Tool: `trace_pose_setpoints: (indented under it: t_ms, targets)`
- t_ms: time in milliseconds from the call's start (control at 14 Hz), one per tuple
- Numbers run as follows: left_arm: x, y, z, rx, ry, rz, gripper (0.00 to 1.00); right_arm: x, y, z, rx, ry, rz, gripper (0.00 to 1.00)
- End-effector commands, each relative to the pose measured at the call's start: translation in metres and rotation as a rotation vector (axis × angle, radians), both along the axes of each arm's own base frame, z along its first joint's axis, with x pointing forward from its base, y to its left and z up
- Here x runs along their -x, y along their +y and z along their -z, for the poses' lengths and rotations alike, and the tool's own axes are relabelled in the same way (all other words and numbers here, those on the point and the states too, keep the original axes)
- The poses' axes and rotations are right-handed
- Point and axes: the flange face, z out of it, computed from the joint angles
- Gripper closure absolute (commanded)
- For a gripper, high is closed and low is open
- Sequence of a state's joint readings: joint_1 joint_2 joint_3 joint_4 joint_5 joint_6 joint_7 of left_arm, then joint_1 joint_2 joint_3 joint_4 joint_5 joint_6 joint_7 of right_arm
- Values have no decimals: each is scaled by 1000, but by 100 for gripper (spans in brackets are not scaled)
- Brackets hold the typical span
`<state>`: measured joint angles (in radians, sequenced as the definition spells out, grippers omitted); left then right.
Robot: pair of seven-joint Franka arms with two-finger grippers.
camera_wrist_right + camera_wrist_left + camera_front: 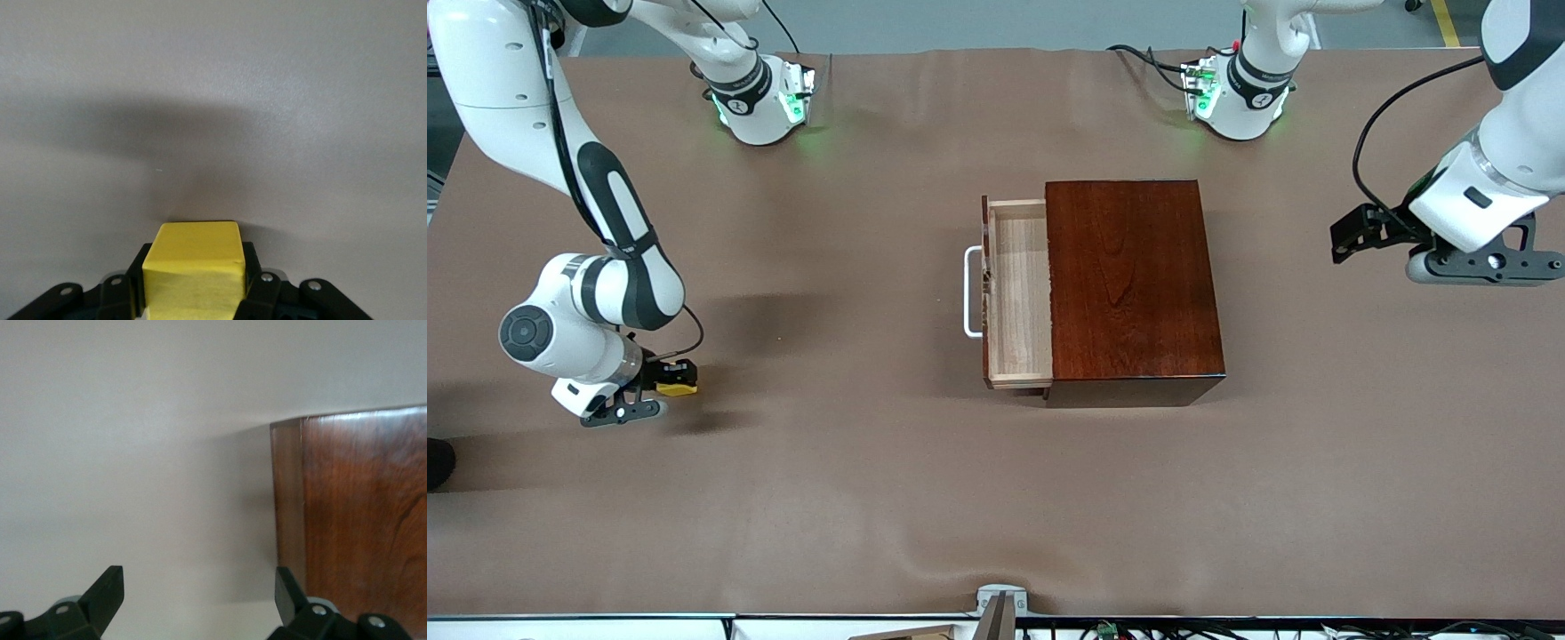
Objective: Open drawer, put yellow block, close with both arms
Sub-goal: 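Lower the right gripper and grasp the yellow cube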
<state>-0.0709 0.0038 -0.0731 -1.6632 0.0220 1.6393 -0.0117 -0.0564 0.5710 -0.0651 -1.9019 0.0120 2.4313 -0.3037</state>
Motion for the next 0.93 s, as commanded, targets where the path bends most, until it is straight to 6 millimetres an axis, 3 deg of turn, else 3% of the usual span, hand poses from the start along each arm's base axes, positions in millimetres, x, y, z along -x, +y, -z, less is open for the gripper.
trace_pose_setpoints:
  t_ms: [0, 286, 500, 714, 857]
  targets:
    - [10, 6, -21, -26, 13, 82, 0, -6, 2, -52, -15, 12, 5, 100]
    - [2, 20, -46, -3, -19, 44, 0, -13, 9, -178, -28, 35, 25, 100]
    - [-3, 19, -47, -17, -25, 28, 0, -6, 22, -271, -30, 69, 54, 100]
    - [-7, 20, -40, -16, -15, 13, 0, -2, 84, -325, -13, 90, 103, 100]
    - [-8, 20, -39, -6, -17, 10, 0, 2, 151, -335, 1, 87, 153, 100]
